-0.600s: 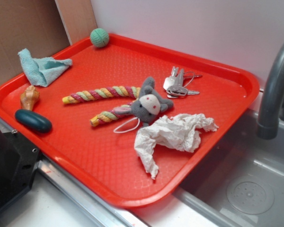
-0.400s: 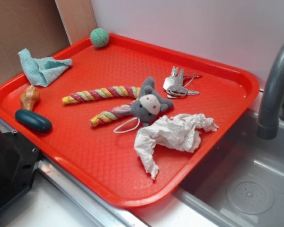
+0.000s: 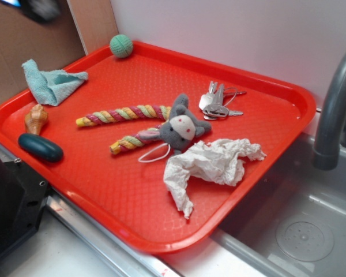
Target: Grab the white paper.
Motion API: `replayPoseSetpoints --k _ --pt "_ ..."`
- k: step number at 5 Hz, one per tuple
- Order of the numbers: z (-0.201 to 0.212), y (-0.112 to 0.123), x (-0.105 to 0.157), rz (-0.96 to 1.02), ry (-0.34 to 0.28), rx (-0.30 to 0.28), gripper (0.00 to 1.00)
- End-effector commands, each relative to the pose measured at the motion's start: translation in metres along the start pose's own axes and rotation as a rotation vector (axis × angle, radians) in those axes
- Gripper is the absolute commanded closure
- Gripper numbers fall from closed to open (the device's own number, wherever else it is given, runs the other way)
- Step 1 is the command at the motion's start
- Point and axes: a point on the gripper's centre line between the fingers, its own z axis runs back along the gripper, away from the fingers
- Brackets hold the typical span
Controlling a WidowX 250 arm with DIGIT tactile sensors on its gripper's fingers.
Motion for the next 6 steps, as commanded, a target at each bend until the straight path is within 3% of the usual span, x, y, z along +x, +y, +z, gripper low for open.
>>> replayPoseSetpoints --k 1,3,4,5,6 --pt "-0.075 -0.08 0.055 -0.483 -0.083 -0.036 0.0" --pt "-0.138 -0.098 0.052 -0.865 -0.036 -0.075 0.0" --pt "-0.154 -0.094 0.047 -0.84 -0.001 -0.097 0.57" --pt "-0.159 -0.089 0.044 -0.797 0.015 -0.094 1.0" --pt "-0.147 -0.08 0.042 -0.741 -0.022 -0.11 1.0"
